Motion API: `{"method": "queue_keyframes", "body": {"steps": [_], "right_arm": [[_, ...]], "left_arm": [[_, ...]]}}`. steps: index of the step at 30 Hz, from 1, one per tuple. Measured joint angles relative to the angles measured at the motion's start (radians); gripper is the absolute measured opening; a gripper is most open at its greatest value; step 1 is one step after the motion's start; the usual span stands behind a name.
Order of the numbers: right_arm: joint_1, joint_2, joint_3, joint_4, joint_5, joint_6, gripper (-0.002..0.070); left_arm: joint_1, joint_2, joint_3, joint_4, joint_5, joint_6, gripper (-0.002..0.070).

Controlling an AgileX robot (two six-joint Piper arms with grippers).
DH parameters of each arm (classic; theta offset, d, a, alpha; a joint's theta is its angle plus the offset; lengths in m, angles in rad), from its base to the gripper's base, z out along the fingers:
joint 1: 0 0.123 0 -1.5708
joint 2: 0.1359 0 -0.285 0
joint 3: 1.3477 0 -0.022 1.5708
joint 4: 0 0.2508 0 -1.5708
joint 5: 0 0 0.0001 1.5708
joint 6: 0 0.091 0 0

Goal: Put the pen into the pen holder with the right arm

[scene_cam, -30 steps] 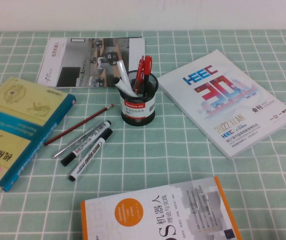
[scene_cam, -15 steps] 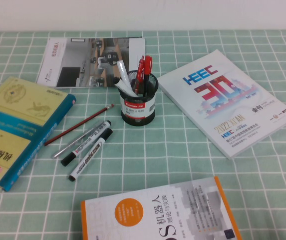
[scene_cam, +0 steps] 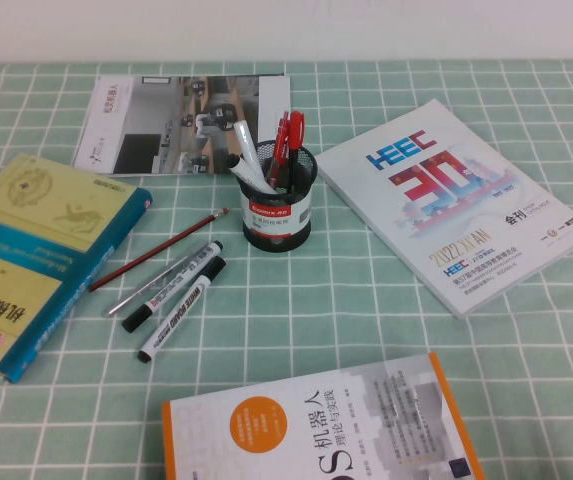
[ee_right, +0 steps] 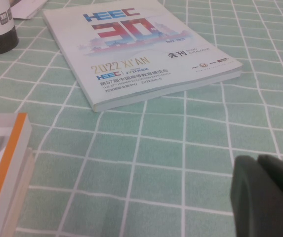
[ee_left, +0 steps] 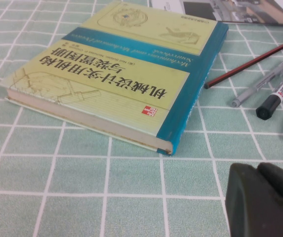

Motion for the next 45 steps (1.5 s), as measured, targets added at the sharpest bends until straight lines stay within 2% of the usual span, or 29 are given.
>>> {"method": "queue_keyframes", "body": {"steps": [16, 24, 30, 37, 45], "right_arm": [[0.000, 0.000, 0.000, 0.031, -0.047, 0.000, -0.0020], [0.000, 0.000, 0.000, 0.613, -0.228, 0.000, -0.0020], [0.000, 0.000, 0.000, 0.800, -0.260, 0.000, -0.0020], [0.000, 0.051, -0.040, 0.832, -0.058, 0.000, -0.0020], [0.000, 0.499, -0.355, 0.739, 0.265, -0.008, -0.0020]], "left_arm": [[0.000, 0.000, 0.000, 0.000, 0.000, 0.000, -0.0003], [0.000, 0.000, 0.000, 0.000, 0.000, 0.000, -0.0003], [0.000, 0.000, 0.000, 0.000, 0.000, 0.000, -0.0003], [0.000, 0.000, 0.000, 0.000, 0.000, 0.000, -0.0003], [0.000, 0.000, 0.000, 0.000, 0.000, 0.000, -0.0003]]}}
